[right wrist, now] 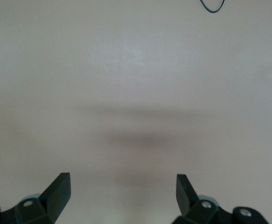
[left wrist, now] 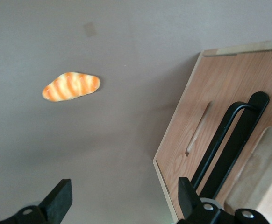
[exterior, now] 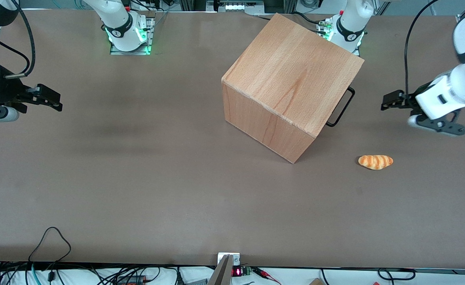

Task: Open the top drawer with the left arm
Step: 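Move the open left gripper toward the black drawer handle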

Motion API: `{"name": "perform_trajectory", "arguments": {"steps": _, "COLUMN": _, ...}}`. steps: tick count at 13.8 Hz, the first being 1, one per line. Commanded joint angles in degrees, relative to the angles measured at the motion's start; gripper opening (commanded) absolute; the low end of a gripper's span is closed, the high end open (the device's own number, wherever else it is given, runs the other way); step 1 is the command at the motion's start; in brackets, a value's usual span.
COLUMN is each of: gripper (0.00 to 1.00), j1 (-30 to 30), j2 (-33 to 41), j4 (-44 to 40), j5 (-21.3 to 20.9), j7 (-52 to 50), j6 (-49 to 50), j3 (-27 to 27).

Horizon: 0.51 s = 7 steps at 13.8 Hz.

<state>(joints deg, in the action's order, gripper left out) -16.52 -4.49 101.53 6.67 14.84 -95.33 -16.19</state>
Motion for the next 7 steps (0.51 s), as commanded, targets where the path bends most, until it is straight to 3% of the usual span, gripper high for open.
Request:
{"name": "perform_trajectory", "arguments": {"steps": 1, "gripper": 1.00, "j1": -0.8, "j2": 0.9, "j4": 4.5, "j5": 1.6, "j7": 2.6, "j6": -2.4, "j3": 1.3}}
{"name": "perform_trajectory", "arguments": {"steps": 4, "gripper": 1.00, "j1": -1.1, "j2": 0.9, "j4": 8.7, "j5": 1.7, "j7": 2.9, "j6": -5.8, "j3": 2.8}}
{"name": "perform_trajectory", "arguments": {"steps": 7, "gripper": 1.00, "j1": -1.1, "j2": 1.0, "j4": 11.4, "j5": 4.8, "j7": 6.3, "j6": -7.3, "j3": 3.4}}
